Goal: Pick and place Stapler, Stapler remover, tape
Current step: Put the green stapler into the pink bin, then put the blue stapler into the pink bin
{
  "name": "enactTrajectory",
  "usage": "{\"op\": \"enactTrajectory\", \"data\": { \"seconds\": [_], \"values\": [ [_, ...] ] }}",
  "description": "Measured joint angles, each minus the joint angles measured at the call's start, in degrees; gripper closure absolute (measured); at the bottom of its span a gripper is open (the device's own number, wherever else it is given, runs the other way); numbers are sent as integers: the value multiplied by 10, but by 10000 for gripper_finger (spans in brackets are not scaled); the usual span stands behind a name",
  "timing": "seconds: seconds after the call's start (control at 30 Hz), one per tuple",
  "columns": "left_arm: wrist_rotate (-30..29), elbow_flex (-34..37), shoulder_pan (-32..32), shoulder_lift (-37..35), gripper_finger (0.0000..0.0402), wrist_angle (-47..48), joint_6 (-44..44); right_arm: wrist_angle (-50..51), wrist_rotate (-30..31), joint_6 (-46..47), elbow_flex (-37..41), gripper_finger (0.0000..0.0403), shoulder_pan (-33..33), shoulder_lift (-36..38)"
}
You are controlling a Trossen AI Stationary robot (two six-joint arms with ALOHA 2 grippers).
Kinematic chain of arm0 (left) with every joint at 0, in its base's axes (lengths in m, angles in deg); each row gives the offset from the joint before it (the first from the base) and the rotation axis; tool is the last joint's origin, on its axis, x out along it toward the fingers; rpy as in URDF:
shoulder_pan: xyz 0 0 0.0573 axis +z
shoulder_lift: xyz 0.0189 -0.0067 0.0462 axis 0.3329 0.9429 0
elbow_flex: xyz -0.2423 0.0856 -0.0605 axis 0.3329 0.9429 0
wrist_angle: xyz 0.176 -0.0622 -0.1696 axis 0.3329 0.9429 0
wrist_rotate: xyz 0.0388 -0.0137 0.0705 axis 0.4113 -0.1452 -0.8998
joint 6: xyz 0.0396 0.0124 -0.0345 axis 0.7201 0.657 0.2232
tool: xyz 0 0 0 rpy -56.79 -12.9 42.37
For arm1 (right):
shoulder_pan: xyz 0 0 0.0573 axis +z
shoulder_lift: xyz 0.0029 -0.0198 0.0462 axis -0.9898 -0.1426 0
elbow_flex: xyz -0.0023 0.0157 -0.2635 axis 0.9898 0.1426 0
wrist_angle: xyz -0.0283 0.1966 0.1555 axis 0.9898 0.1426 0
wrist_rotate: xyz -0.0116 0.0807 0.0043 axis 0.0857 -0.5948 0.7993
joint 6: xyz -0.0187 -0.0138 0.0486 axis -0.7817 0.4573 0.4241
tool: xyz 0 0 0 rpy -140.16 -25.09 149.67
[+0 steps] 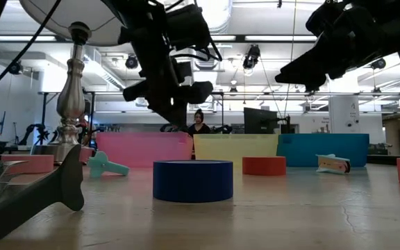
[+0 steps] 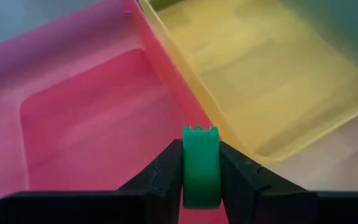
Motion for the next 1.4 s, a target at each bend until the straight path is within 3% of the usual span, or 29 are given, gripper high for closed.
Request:
{"op": "enactTrajectory", "data": {
  "seconds": [0.47, 0.87, 1.1, 1.4],
  "values": [
    [-4, 5, 0, 26, 286, 48, -90, 0, 0, 4, 0, 234, 0, 0],
    [0, 9, -16, 22, 286, 49, -95, 0, 0, 4, 0, 231, 0, 0],
    [-5, 8, -49, 16, 305, 47, -88, 0, 0, 4, 0, 231, 0, 0],
    [-51, 8, -118, -1, 305, 46, -77, 0, 0, 4, 0, 230, 0, 0]
  ]
}}
